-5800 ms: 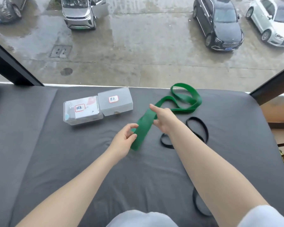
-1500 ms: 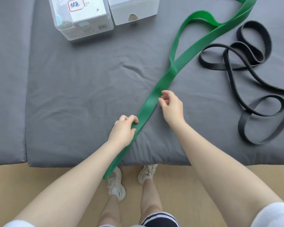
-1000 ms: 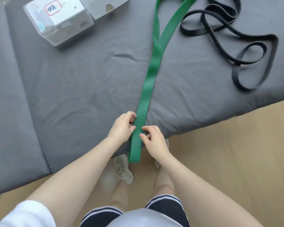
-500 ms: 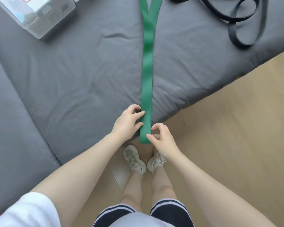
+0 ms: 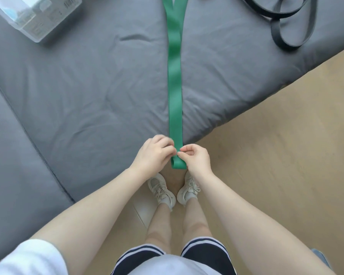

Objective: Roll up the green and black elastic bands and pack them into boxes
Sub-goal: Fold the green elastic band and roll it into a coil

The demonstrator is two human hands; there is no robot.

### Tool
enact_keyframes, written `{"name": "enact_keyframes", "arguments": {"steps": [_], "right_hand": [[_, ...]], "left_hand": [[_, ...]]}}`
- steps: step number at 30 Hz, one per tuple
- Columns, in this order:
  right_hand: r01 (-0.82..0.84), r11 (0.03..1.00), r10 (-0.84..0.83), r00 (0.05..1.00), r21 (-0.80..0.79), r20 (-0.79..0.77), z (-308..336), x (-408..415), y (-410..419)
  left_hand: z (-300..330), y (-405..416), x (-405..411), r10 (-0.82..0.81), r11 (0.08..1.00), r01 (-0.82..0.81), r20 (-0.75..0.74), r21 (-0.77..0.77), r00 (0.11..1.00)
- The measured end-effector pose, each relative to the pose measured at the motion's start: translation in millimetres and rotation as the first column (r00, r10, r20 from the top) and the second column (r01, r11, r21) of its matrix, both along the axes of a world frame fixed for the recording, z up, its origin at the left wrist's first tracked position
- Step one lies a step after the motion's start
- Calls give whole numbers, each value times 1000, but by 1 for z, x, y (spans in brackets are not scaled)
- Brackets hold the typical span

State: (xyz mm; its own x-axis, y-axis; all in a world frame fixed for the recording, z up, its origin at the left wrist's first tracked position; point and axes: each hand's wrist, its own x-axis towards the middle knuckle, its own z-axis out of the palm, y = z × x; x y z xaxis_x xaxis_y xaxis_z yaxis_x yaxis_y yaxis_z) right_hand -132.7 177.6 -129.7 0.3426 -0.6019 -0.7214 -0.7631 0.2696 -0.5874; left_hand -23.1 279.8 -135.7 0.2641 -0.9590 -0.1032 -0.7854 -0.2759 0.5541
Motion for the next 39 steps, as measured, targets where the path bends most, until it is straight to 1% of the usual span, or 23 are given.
{"name": "enact_keyframes", "arguments": {"steps": [1, 3, 4, 5, 7, 9, 11, 13, 14, 18, 20, 22, 24, 26, 27, 29, 30, 31, 33, 34, 35, 36, 39], "right_hand": [[-2, 1000, 2, 1000, -12, -6, 1, 0, -1], [-3, 1000, 3, 1000, -28, -16, 1, 0, -2], [1, 1000, -1, 1000, -24, -14, 2, 0, -3], [7, 1000, -8, 1000, -11, -7, 2, 0, -4], [19, 1000, -19, 1000, 15, 6, 1, -1, -5], [35, 998, -36, 999, 44, 22, 0, -3, -7], [71, 985, -83, 994, 159, 74, 2, -5, -10], [80, 944, -133, 980, 321, 148, 5, -9, -11], [66, 934, -132, 977, 351, 169, 6, -12, -10], [51, 961, -113, 969, 271, 218, 1, -24, -2], [49, 975, -93, 975, 215, 202, 0, -21, 1], [-1, 995, -14, 989, 103, 147, 0, -13, 0], [-76, 996, 79, 995, -41, 66, -1, -4, -4], [-103, 986, 105, 994, -129, 10, -4, 4, -6], [-103, 983, 103, 995, -151, -4, -5, 7, -6], [-75, 985, 75, 997, -155, -10, -6, 11, -4], [-51, 988, 50, 999, -146, -9, -6, 12, -2], [-31, 989, 30, 999, -141, -12, -7, 13, -1], [-24, 990, 21, 999, -141, -27, -8, 13, 0], [-27, 990, 23, 999, -141, -32, -8, 13, 0], [-27, 990, 23, 999, -137, -32, -7, 13, 0], [-19, 992, 16, 1000, -128, -23, -6, 13, 1], [27, 998, -24, 998, -65, 56, -1, 8, 0]], "left_hand": [[1, 6, -2, -20, 999, 21, -58, 24, 998], [6, 18, -7, 14, 992, 12, -209, 124, 978], [6, 22, -8, 50, 984, -2, -265, 180, 963], [7, 23, -8, 67, 977, -6, -281, 213, 957], [8, 21, -11, 62, 975, -8, -237, 222, 969], [6, 17, -15, 109, 976, -68, -191, 206, 975], [6, 10, -19, 196, 969, -166, -162, 184, 967], [8, 5, -20, 310, 934, -265, -177, 240, 934], [7, 2, -21, 359, 914, -303, -190, 269, 914], [5, -8, -23, 454, 861, -374, -192, 345, 870], [4, -10, -22, 498, 833, -400, -201, 381, 844], [5, -15, -19, 550, 794, -433, -201, 427, 811], [4, -21, -14, 615, 746, -471, -217, 470, 758], [6, -26, -10, 668, 704, -507, -221, 498, 711], [8, -28, -8, 675, 702, -520, -222, 486, 703], [11, -25, -7, 650, 742, -538, -232, 399, 724], [12, -22, -6, 618, 775, -531, -235, 342, 751], [12, -19, -6, 555, 825, -493, -233, 276, 798], [10, -10, -7, 338, 937, -311, -188, 159, 922], [8, -6, -8, 234, 968, -216, -143, 131, 962], [5, -2, -10, 177, 979, -163, -116, 126, 977], [4, 0, -12, 168, 978, -152, -105, 143, 980], [4, -1, -13, 221, 967, -201, -121, 158, 968]]}}
